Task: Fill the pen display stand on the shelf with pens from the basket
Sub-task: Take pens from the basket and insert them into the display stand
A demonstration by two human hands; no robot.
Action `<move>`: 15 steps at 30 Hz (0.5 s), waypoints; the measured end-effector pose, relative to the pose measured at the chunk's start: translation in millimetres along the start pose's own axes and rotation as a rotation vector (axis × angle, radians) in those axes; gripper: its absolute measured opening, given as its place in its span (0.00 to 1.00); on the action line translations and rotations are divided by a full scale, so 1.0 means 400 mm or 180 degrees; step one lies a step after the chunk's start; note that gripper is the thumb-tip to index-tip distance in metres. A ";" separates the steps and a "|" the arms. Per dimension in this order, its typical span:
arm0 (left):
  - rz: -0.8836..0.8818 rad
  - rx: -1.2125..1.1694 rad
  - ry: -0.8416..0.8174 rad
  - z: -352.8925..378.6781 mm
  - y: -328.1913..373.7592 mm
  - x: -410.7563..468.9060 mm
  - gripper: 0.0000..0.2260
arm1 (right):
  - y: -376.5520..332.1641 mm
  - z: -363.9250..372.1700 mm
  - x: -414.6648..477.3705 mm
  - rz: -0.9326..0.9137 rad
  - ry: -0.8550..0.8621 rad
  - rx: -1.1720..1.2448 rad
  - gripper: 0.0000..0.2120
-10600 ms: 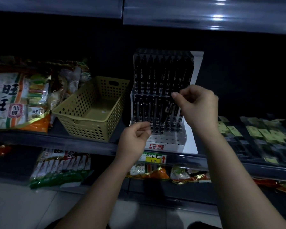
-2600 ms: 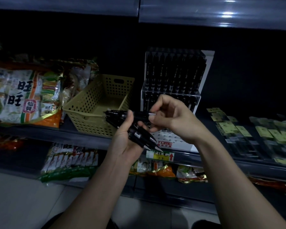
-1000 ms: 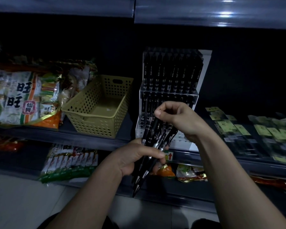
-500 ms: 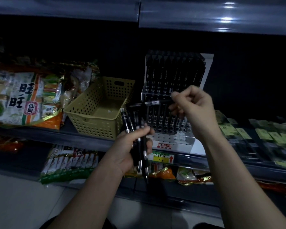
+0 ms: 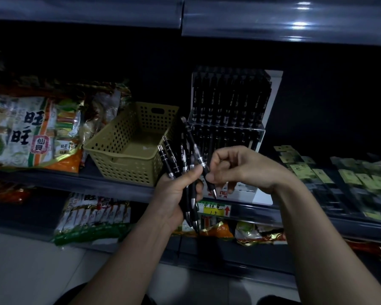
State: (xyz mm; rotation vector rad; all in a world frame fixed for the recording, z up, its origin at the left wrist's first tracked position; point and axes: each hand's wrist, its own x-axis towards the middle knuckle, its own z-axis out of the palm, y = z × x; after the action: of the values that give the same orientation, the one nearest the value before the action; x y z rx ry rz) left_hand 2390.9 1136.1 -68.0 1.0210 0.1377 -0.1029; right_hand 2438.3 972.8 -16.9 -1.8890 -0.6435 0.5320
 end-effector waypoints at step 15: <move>-0.0082 0.0743 0.0136 0.024 -0.036 0.002 0.08 | 0.014 0.004 0.011 -0.0162 0.1296 0.0563 0.04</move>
State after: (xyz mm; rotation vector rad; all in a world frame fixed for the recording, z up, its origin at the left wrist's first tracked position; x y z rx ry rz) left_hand 2390.2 1120.5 -75.4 1.2549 0.1809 -0.1228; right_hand 2441.7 974.7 -23.0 -1.7389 -0.3618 0.1551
